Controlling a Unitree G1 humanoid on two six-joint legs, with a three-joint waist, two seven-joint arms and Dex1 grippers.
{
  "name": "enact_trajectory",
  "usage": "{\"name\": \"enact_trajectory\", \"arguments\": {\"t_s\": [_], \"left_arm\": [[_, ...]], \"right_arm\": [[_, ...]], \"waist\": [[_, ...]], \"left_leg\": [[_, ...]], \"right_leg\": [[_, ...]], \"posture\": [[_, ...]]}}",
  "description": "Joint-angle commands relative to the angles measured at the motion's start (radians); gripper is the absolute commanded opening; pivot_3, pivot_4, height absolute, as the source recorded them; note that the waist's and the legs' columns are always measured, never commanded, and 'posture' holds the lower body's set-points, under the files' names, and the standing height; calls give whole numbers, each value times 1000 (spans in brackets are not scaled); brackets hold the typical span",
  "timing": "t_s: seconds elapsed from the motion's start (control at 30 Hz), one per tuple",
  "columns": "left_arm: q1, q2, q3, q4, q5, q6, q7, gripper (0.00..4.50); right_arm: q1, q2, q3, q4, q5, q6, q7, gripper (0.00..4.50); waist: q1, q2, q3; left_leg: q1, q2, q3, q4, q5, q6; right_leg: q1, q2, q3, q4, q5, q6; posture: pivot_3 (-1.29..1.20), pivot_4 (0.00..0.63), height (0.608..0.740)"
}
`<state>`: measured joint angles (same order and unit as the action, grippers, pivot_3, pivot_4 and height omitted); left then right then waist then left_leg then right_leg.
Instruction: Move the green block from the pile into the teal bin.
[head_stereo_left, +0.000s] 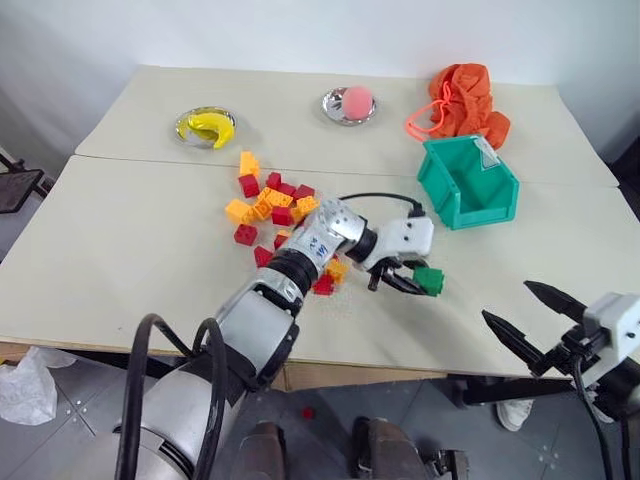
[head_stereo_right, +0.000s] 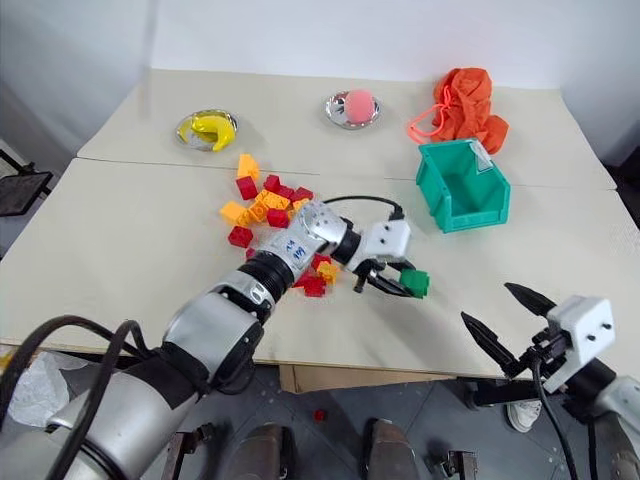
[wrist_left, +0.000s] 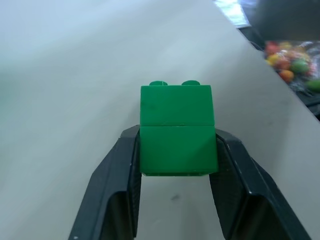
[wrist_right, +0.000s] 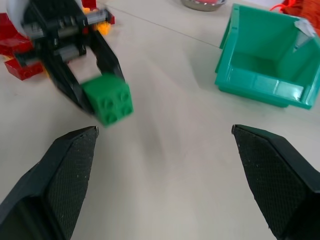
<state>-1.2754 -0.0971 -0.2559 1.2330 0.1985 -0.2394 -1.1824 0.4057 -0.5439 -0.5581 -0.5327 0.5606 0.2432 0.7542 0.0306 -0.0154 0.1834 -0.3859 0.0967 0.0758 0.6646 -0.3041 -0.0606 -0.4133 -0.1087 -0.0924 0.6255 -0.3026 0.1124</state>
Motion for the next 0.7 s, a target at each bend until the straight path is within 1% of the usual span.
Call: {"name": "enact_trajectory", "arguments": {"t_s": [0.03,0.1,0.13,0.23,0.33,0.37,0.4,0.43,0.47,0.53,0.6,0.63,0.7], "left_arm": [[-17,-12,34,-29,-45,-24,-15,3100],[-14,2,42,-36,-48,-70,-12,3778],[-11,16,59,-40,-66,-81,-26,4025],[0,74,110,-56,-121,-115,-96,4025],[26,169,181,-103,-216,-102,-225,4025],[50,218,203,-131,-248,-129,-280,4025],[76,271,225,-156,-269,-146,-298,4369],[94,305,239,-174,-283,-158,-307,4487],[107,325,245,-190,-293,-162,-311,4487],[184,428,305,-261,-362,-129,-352,4487],[252,496,335,-338,-409,-81,-376,4487],[298,531,332,-403,-423,-28,-383,4487],[404,596,328,-533,-444,23,-374,4487]], "right_arm": [[13,13,-18,-53,16,-24,-20,4500],[14,12,-15,-51,14,-26,-21,4500],[9,6,-18,-44,16,-25,-19,4500],[-10,-19,-35,-11,23,-22,-4,4500],[-21,-67,-52,28,29,-13,36,4500],[-15,-98,-57,37,56,21,64,4500],[-19,-128,-57,51,64,32,92,4500],[-22,-148,-56,59,69,39,112,4500],[-22,-162,-57,67,73,39,125,4500],[-56,-246,-5,101,37,62,175,4500],[-104,-300,38,125,31,88,203,4500],[-156,-315,67,132,46,116,197,4500],[-282,-349,151,143,80,196,196,4500]], "waist": [[-4,0,0],[-5,0,0],[-4,0,0],[-6,0,0],[-6,1,0],[-6,1,0],[-7,1,-1],[-8,1,-1],[-6,1,-1],[-4,1,-1],[-9,1,-1],[-9,1,-1],[-10,1,-1]], "left_leg": [[0,0,0,0,0,0],[0,0,0,0,0,0],[0,0,0,0,0,0],[1,0,1,0,0,0],[1,0,1,0,0,0],[1,0,1,0,0,0],[1,0,1,0,0,0],[1,0,2,0,0,0],[1,0,2,0,0,1],[1,0,1,0,0,1],[1,0,2,1,-1,1],[1,0,3,1,-1,2],[1,0,3,2,-1,2]], "right_leg": [[0,0,0,0,0,0],[0,0,1,0,0,0],[0,0,1,0,0,0],[0,0,1,1,0,0],[0,0,2,2,0,0],[0,0,2,2,0,0],[0,0,2,3,0,0],[0,0,2,3,0,0],[0,0,3,4,0,0],[0,0,2,4,0,0],[0,0,4,4,1,2],[0,0,5,3,2,3],[0,0,5,4,2,3]], "posture": [[0,150,740],[0,150,740],[0,150,740],[0,150,740],[0,150,740],[0,150,740],[0,150,740],[0,150,740],[0,150,740],[0,150,740],[0,150,740],[0,150,740],[0,150,740]]}}
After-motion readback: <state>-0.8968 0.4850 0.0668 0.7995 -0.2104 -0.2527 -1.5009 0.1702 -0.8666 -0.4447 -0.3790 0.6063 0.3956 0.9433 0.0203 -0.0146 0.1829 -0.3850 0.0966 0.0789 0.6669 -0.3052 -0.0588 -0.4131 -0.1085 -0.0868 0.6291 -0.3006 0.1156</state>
